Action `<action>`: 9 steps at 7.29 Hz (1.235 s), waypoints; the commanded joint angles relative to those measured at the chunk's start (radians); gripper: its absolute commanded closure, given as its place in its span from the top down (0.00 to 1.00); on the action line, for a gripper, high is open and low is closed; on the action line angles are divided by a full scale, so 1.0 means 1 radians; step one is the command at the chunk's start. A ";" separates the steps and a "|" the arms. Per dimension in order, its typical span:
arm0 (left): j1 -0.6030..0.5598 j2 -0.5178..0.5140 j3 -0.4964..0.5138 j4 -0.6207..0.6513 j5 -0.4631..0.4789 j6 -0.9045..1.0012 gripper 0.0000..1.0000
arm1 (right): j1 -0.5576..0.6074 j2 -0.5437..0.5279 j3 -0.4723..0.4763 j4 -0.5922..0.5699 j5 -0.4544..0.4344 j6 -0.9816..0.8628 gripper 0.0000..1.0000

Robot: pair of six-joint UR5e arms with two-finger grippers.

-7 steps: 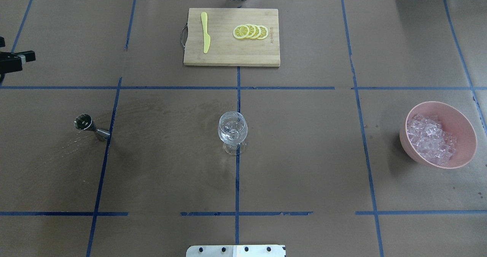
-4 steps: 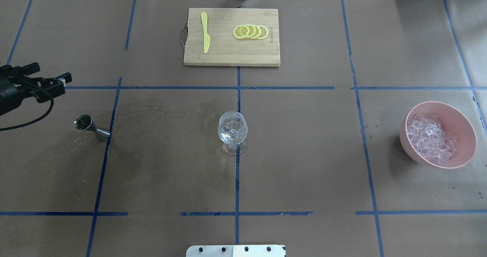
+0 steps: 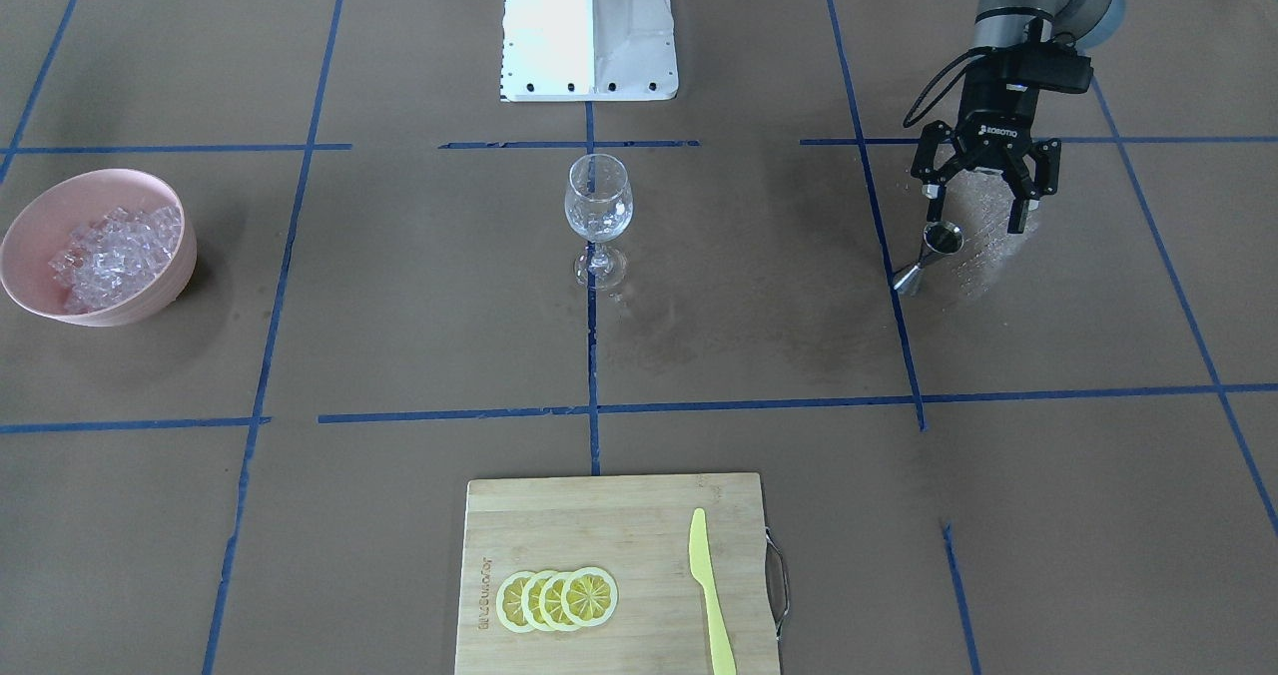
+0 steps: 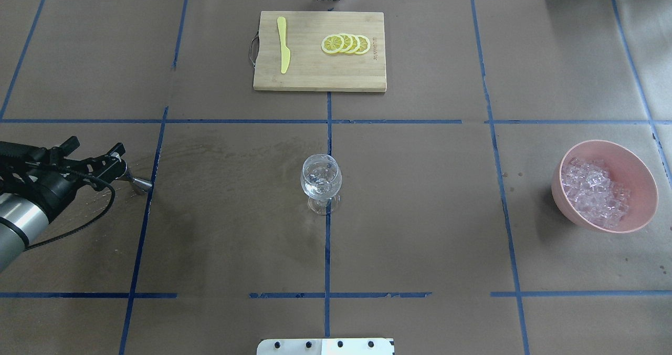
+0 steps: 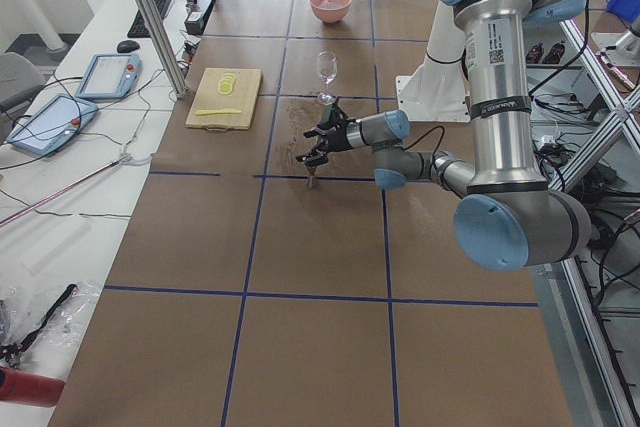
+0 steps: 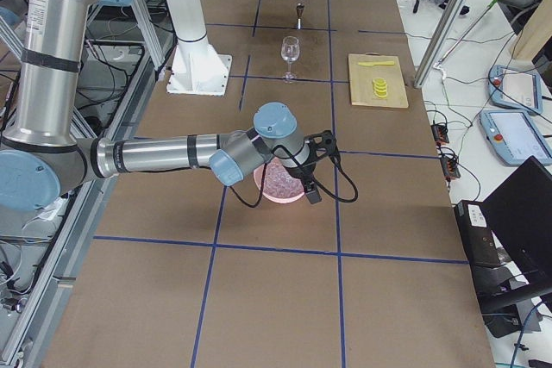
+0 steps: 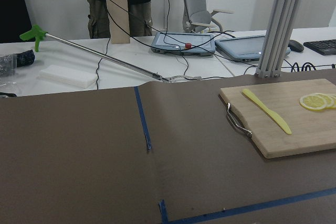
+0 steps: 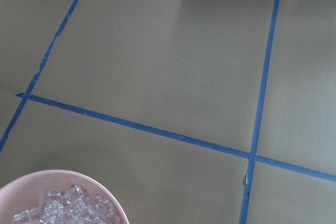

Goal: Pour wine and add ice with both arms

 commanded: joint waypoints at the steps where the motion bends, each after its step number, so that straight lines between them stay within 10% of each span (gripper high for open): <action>1: 0.101 -0.013 0.060 -0.002 0.158 -0.092 1.00 | 0.000 -0.001 0.000 0.001 -0.001 0.002 1.00; 9: 0.133 -0.148 0.312 -0.060 0.222 -0.120 0.96 | 0.000 -0.001 -0.006 0.004 -0.001 0.004 1.00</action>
